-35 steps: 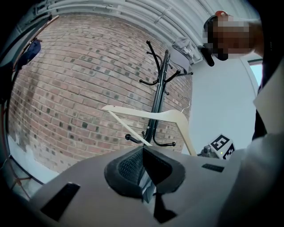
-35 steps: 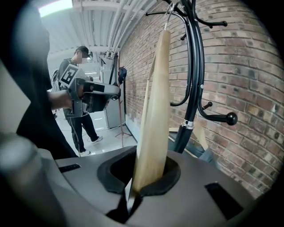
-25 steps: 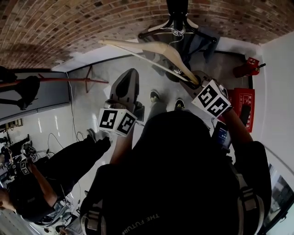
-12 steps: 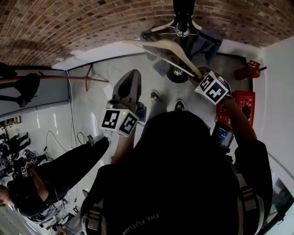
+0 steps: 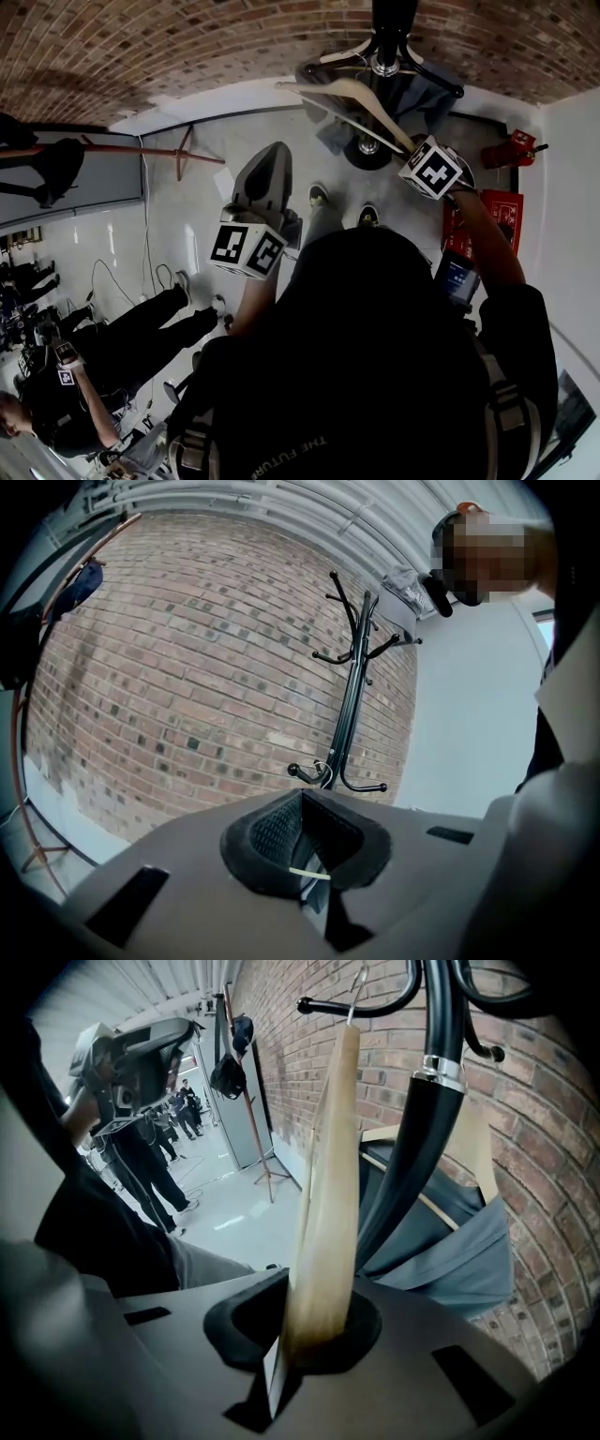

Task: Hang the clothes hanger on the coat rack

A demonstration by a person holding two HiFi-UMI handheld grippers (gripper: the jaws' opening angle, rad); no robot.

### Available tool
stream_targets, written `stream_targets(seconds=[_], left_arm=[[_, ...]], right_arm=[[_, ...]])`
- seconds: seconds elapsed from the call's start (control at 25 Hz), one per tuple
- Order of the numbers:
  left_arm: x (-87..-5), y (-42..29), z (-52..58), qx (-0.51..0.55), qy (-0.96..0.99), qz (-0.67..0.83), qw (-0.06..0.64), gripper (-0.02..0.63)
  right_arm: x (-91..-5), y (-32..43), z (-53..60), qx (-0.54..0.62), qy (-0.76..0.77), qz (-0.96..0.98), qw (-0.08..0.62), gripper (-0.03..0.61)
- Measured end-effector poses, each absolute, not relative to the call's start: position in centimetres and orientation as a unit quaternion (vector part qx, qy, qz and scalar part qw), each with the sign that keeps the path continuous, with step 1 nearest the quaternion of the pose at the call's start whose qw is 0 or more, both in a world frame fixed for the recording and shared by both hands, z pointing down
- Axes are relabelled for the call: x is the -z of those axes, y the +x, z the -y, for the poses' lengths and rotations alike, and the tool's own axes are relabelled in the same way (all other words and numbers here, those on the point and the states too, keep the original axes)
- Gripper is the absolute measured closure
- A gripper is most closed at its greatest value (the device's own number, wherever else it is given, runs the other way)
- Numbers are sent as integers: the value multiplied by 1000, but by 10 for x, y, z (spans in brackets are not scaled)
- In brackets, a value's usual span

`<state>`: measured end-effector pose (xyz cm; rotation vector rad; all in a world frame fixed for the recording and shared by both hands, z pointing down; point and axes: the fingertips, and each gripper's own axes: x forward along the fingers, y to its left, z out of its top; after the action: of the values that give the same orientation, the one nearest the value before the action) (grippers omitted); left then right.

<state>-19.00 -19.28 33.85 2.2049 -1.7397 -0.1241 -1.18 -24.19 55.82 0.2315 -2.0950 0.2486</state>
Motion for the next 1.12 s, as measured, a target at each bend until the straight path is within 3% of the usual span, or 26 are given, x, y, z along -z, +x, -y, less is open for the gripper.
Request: stream_targets(seconds=[0.52,1.12], left_arm=[[-338,-198,185,49,769,616,162,600],[-335,-200,179,50,766,620,163,600]], right_arm=[[-571,-14,251,-107,116,829,537,549],[-577,-14,245,-114,107,830,536,549]])
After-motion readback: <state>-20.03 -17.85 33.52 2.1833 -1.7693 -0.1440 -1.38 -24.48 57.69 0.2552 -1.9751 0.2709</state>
